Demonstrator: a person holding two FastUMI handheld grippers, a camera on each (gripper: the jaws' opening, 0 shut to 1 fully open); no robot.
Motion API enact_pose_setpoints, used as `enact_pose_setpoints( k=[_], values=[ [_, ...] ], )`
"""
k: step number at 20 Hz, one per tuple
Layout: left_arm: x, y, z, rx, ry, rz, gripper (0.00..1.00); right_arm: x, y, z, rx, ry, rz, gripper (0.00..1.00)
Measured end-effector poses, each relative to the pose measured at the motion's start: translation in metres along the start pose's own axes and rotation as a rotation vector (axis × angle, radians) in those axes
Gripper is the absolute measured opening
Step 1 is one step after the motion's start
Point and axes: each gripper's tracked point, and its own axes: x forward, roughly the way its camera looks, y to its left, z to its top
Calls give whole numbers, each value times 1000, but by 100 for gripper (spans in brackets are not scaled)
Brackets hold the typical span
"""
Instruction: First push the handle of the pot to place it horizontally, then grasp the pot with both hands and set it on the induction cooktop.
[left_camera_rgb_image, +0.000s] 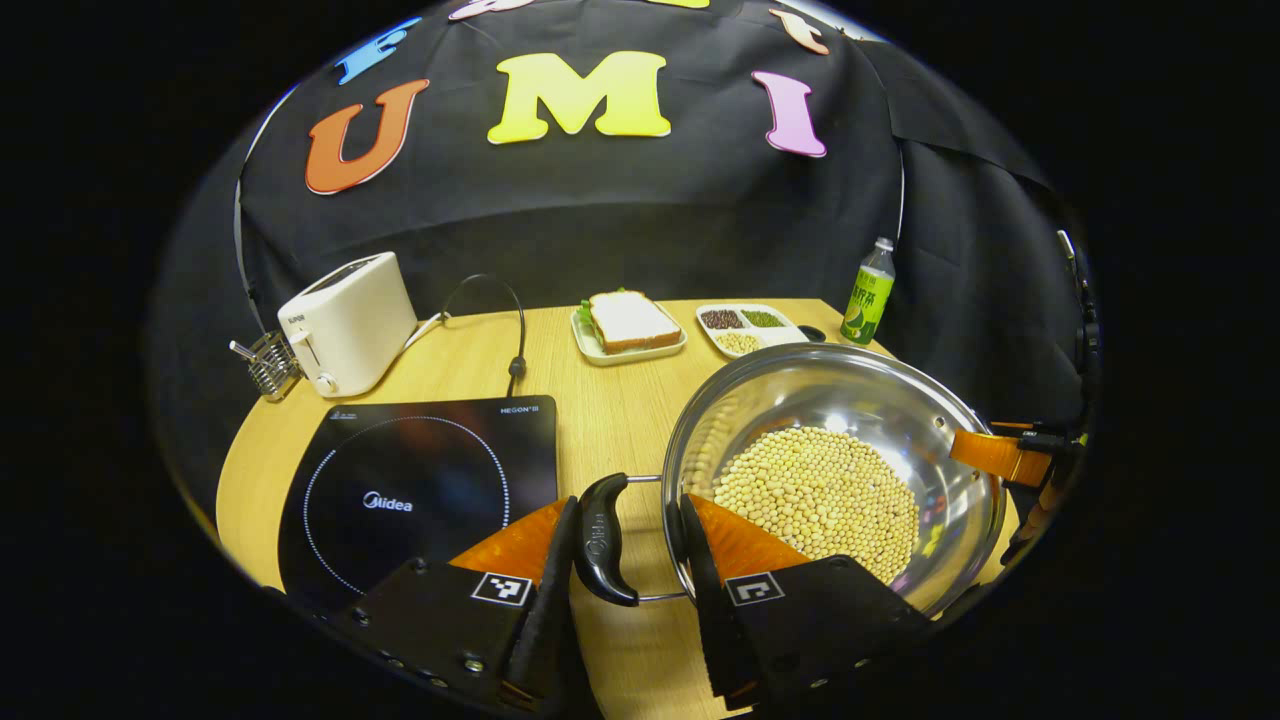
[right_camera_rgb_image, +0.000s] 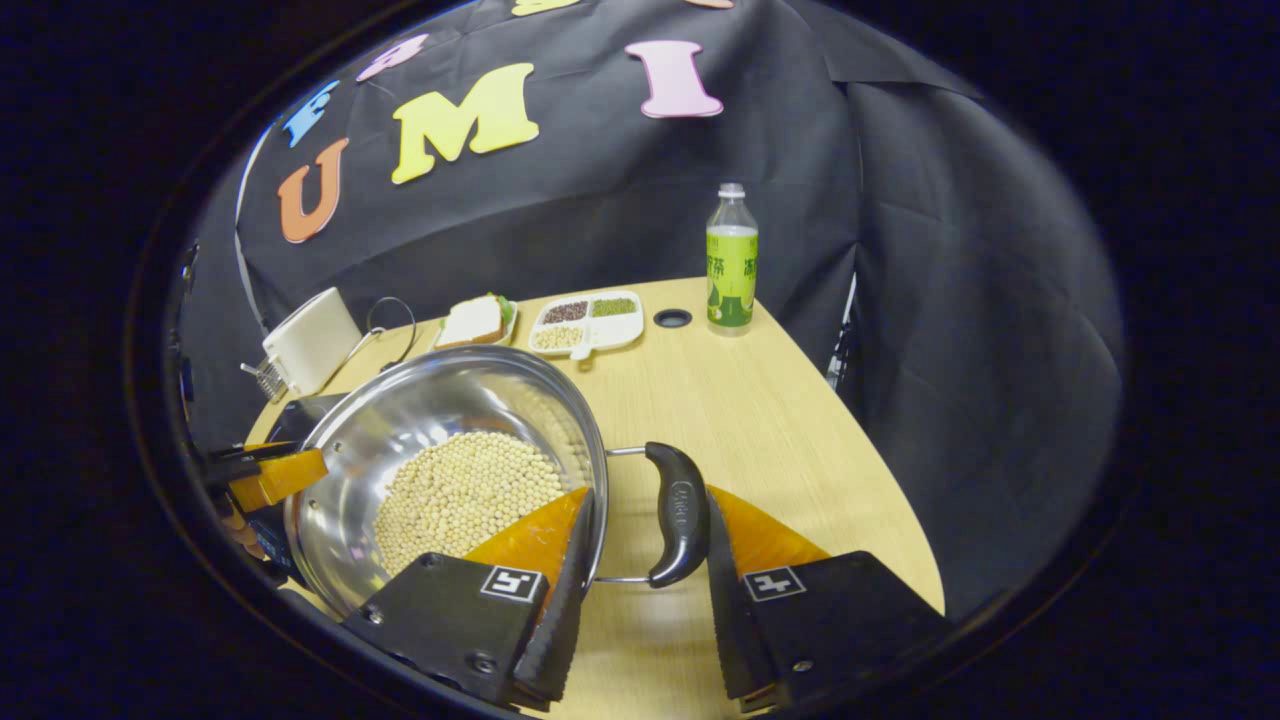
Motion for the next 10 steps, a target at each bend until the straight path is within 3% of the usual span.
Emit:
enact_pose_setpoints(
  k=[4,10],
  values=[
    [-30,14,11,-28,-17,-7,55,-30,20,14,-7,-28,7,58],
    [-79,60,37,-7,-102,40,55,-60,77,31,13,-41,70,58]
  ],
)
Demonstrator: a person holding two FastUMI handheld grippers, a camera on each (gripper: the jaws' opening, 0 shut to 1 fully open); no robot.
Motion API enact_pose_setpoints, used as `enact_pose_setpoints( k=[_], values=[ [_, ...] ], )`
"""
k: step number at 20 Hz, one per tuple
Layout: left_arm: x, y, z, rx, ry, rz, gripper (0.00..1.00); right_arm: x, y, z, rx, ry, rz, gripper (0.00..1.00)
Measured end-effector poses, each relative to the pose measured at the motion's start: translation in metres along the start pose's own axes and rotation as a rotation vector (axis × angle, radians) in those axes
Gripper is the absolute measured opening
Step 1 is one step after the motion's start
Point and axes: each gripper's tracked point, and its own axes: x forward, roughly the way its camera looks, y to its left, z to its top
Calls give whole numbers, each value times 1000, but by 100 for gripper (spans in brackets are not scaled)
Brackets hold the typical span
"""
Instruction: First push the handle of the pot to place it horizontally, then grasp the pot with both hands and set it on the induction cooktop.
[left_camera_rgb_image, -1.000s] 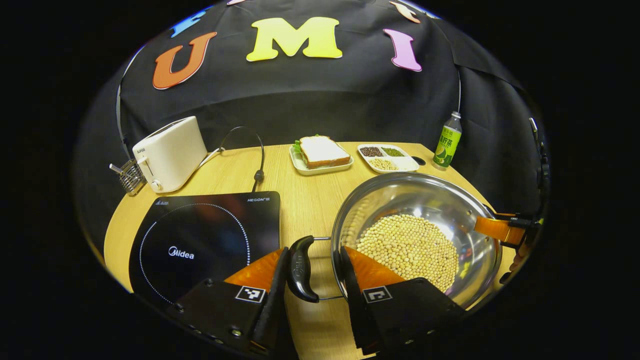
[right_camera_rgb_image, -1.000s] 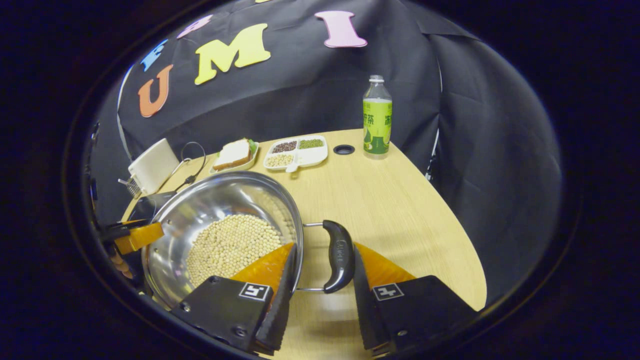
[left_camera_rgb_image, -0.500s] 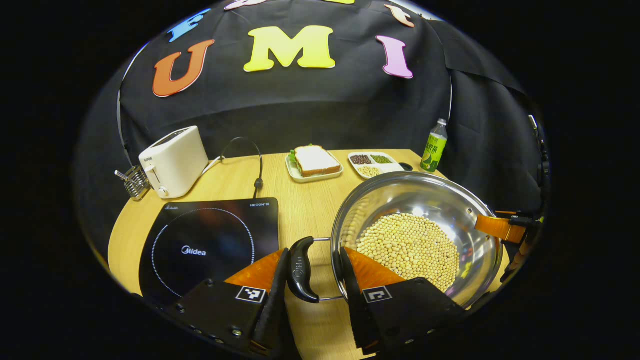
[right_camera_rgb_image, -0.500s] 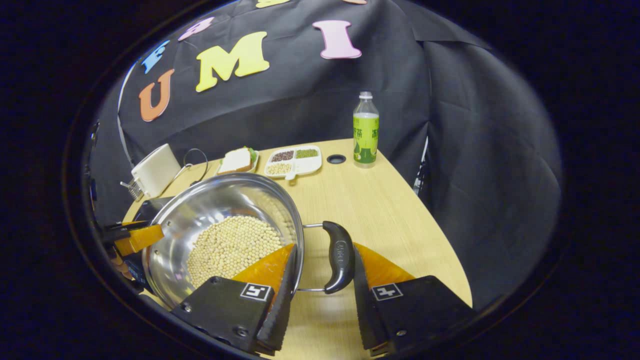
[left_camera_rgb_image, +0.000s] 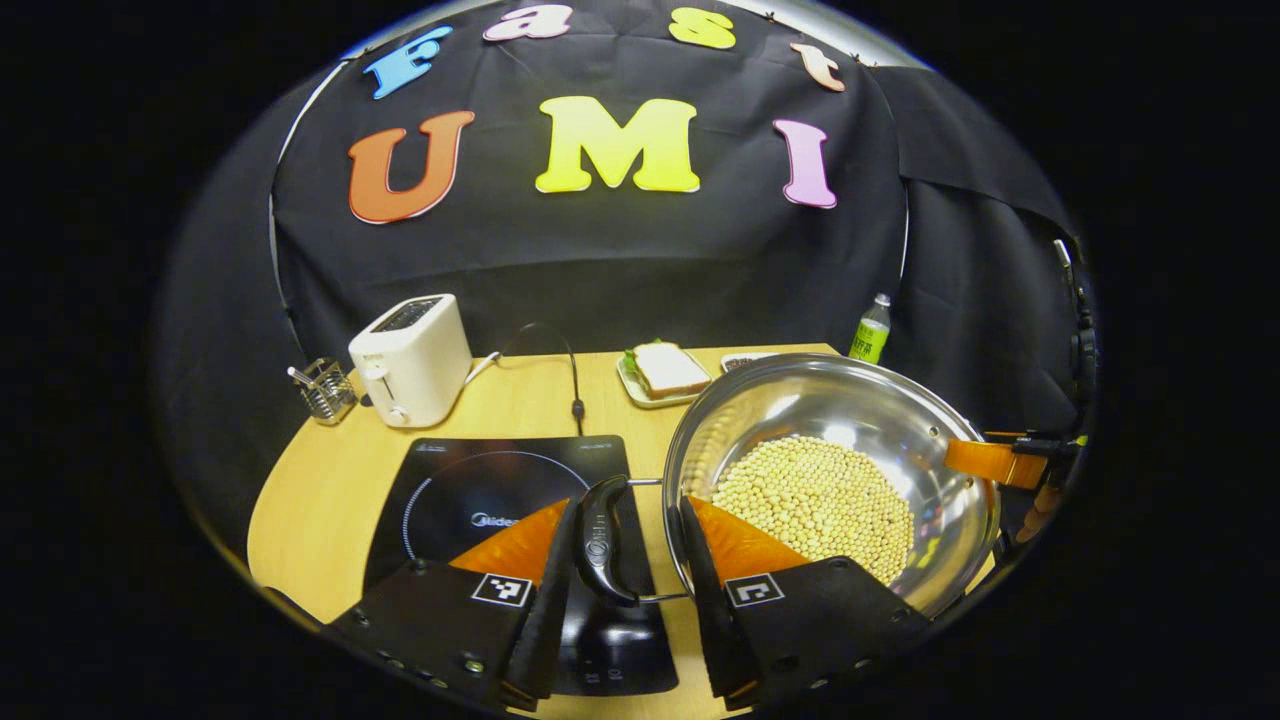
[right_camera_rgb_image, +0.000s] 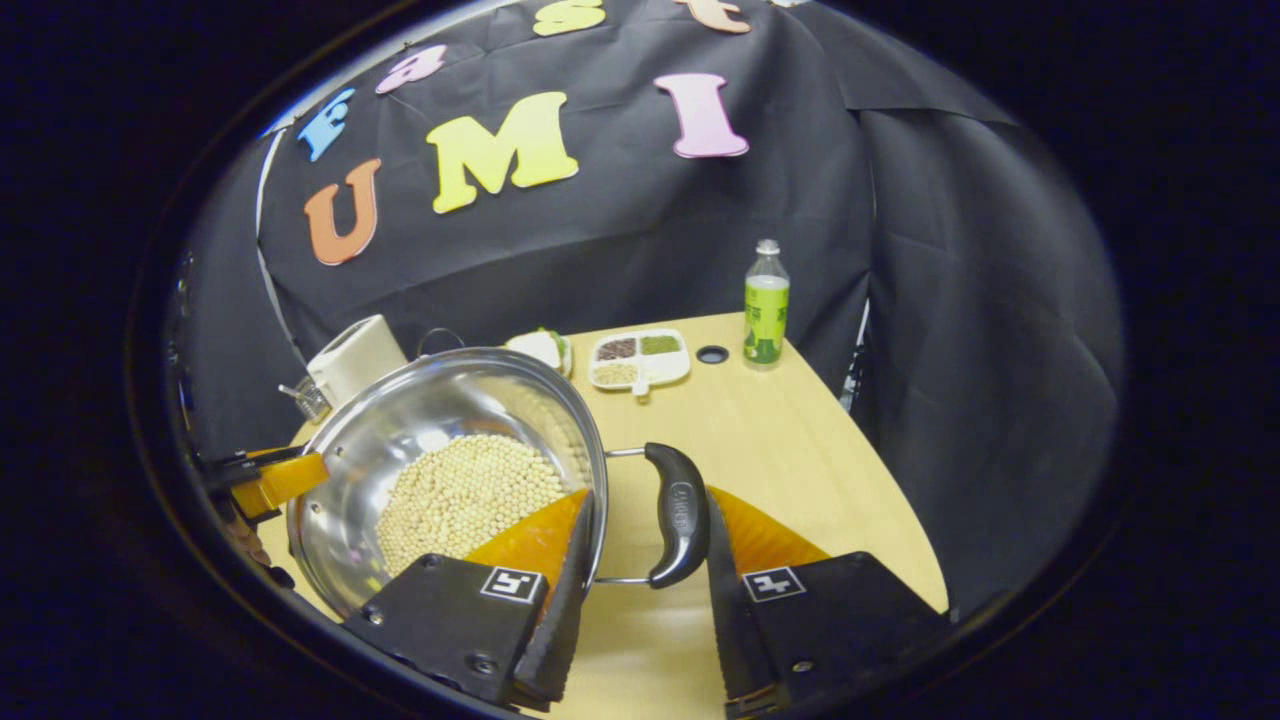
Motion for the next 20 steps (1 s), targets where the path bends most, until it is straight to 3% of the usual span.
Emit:
enact_pose_setpoints(
  k=[11,20],
  values=[
    [-30,129,21,-55,-61,104,55,19,140,24,-59,1,91,59],
    [1,207,0,-106,-20,153,55,71,216,15,-89,57,112,59]
  ],
)
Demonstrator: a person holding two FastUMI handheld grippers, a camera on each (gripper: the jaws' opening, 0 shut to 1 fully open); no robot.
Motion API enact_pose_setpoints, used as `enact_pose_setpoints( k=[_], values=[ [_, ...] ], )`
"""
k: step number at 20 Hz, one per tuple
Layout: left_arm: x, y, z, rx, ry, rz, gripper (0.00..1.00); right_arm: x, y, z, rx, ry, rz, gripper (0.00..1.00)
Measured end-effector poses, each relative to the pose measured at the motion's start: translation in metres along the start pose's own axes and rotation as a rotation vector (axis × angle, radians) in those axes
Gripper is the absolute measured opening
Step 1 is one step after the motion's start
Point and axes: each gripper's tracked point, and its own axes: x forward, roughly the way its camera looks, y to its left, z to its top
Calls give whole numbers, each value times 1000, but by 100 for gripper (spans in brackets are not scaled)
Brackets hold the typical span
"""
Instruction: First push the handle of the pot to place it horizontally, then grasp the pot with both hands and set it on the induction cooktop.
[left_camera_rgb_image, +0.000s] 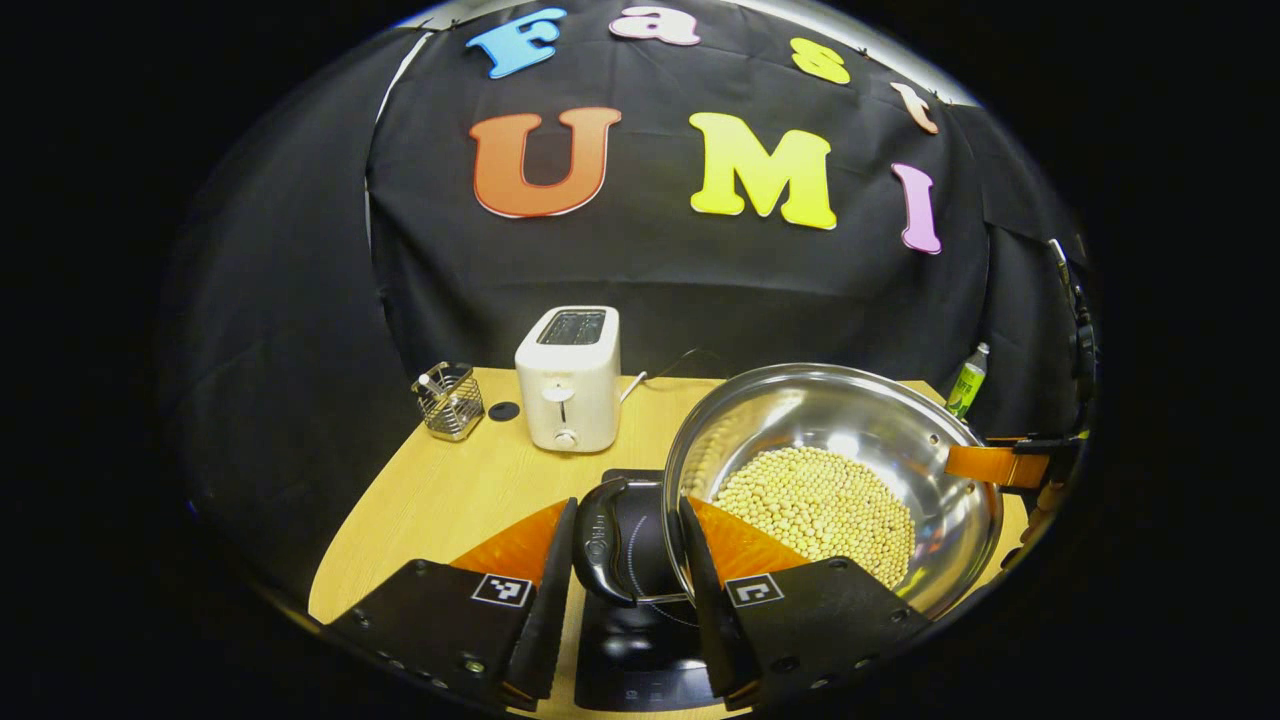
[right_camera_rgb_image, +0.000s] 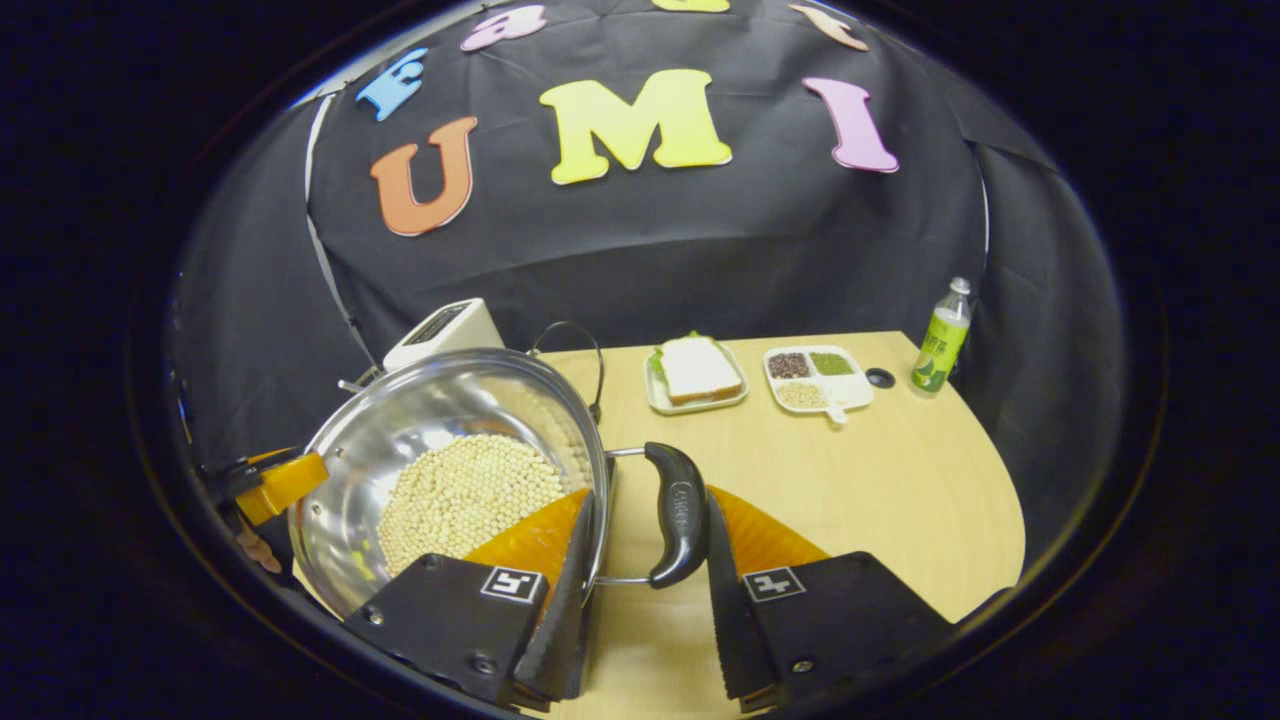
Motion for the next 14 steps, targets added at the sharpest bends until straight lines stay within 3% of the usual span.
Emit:
enact_pose_setpoints(
  k=[6,14],
  values=[
    [34,28,-21,-49,30,10,55,36,24,-12,-23,11,-23,58],
    [60,35,-41,-37,26,4,55,68,24,-31,-10,32,-27,58]
  ],
)
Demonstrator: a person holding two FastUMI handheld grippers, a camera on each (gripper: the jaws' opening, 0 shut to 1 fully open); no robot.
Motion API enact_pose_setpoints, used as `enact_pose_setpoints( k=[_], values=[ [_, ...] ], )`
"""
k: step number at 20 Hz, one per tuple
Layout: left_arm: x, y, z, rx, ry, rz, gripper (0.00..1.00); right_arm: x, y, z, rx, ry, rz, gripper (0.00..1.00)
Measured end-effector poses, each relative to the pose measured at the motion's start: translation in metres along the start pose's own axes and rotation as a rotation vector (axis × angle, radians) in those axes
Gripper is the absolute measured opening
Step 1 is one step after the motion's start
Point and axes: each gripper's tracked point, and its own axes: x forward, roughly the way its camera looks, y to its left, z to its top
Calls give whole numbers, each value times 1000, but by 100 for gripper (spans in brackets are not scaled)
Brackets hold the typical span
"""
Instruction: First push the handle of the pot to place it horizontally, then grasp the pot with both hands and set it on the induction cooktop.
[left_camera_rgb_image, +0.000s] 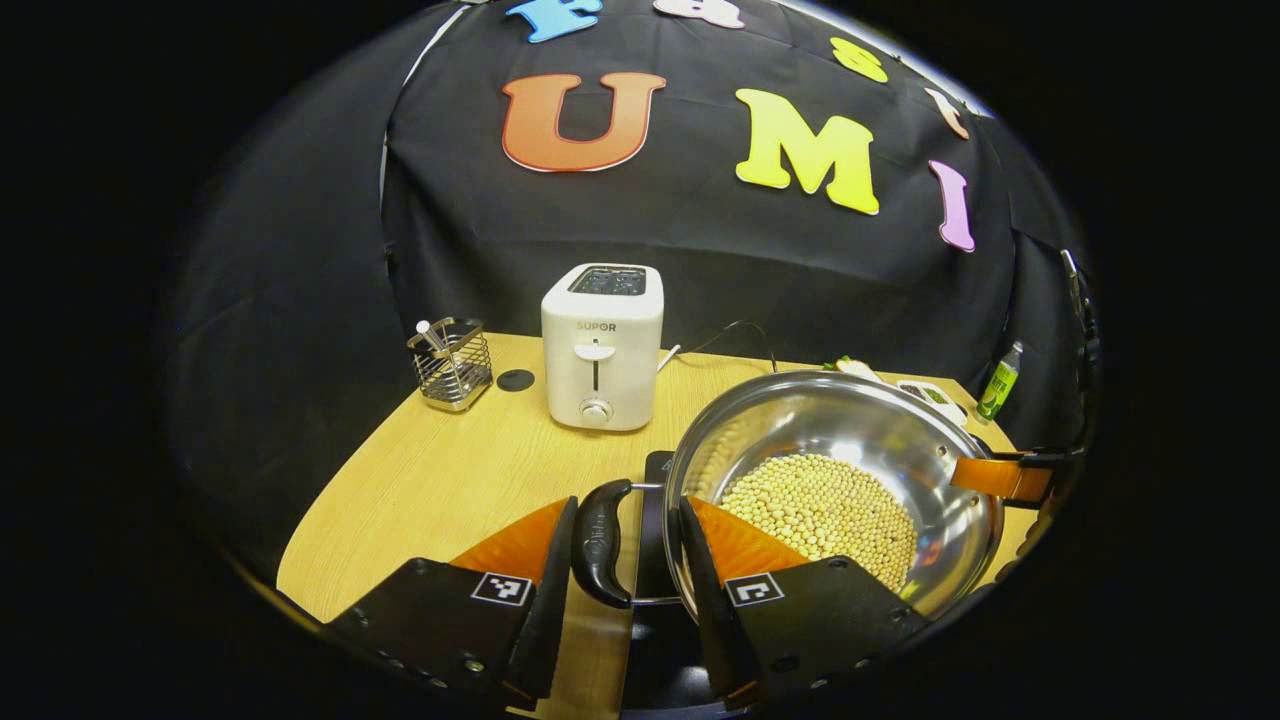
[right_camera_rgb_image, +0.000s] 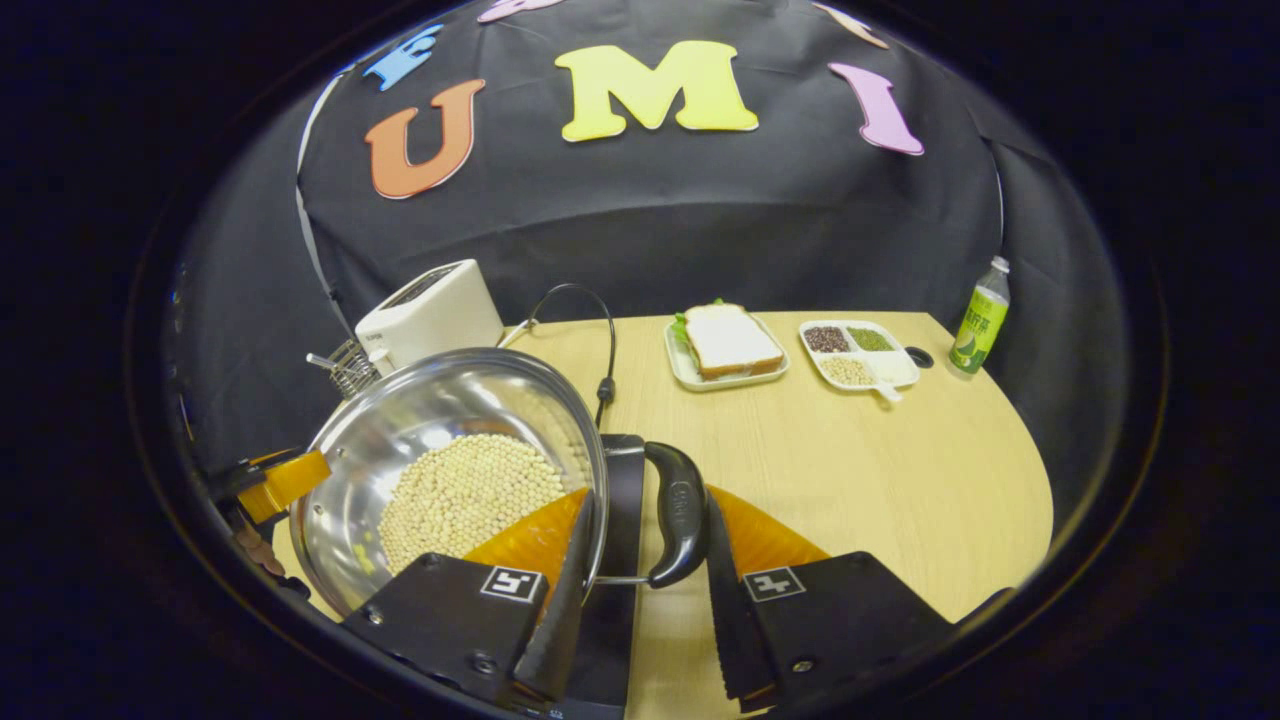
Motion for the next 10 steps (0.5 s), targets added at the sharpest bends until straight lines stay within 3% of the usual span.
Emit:
enact_pose_setpoints(
  k=[8,9,10],
  values=[
    [3,2,2,37,-37,-8,55,10,-1,-4,23,-20,36,61],
    [4,3,2,25,-34,-10,46,11,-2,-3,20,-25,36,63],
    [3,4,2,21,-34,-12,56,11,-2,-2,12,-40,35,64]
  ],
)
